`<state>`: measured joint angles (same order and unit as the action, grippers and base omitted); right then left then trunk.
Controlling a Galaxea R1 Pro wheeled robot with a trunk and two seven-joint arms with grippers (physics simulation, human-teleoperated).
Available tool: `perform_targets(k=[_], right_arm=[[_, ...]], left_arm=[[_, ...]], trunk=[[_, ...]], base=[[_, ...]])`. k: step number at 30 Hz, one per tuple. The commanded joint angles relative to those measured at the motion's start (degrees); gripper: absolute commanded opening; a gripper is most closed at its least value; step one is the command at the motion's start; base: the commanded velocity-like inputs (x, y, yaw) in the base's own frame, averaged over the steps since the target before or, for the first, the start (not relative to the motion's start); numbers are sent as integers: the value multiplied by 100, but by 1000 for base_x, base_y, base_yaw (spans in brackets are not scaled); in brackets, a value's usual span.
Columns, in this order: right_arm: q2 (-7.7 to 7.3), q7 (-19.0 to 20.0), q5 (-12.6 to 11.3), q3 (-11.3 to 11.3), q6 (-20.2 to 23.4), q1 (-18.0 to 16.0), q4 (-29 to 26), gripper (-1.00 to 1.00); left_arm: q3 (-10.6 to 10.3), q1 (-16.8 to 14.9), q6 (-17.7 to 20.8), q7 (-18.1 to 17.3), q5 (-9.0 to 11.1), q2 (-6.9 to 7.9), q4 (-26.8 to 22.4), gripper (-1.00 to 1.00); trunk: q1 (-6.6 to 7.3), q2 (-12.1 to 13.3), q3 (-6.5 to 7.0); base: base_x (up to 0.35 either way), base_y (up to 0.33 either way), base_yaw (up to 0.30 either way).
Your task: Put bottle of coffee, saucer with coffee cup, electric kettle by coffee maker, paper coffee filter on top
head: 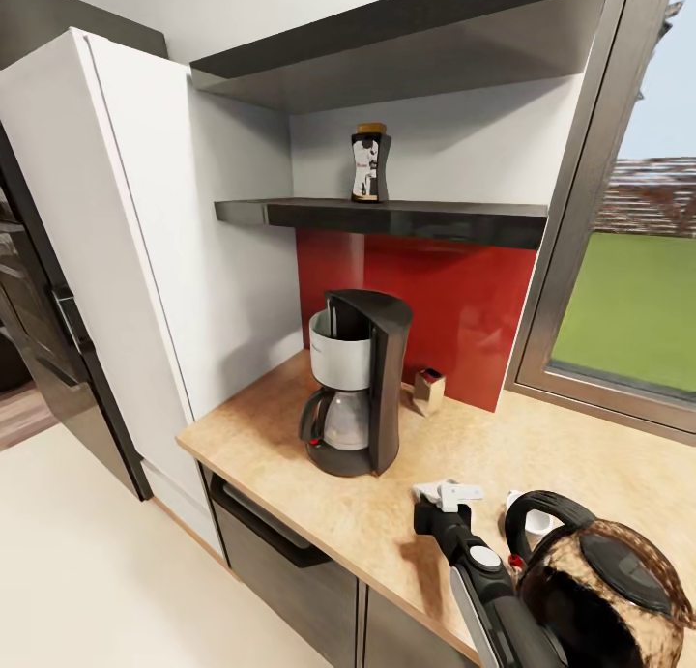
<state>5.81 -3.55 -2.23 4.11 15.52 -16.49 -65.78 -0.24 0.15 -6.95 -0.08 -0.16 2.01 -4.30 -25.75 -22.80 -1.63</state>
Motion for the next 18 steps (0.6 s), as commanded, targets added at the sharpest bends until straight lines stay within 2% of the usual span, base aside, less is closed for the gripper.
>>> perform_targets(k=[1, 18], right_arm=[[-1, -41, -41, 11, 30, -4, -8, -100], [-1, -41, -41, 11, 30, -4, -20, -100]], left_arm=[[-3, 2, -8, -1, -2, 1, -9, 100], [-3, 2, -11, -1, -2, 1, -5, 100]], trunk=[[-4, -12, -12], [-4, -12, -12]], base=[[0, 0, 0], [0, 0, 0]])
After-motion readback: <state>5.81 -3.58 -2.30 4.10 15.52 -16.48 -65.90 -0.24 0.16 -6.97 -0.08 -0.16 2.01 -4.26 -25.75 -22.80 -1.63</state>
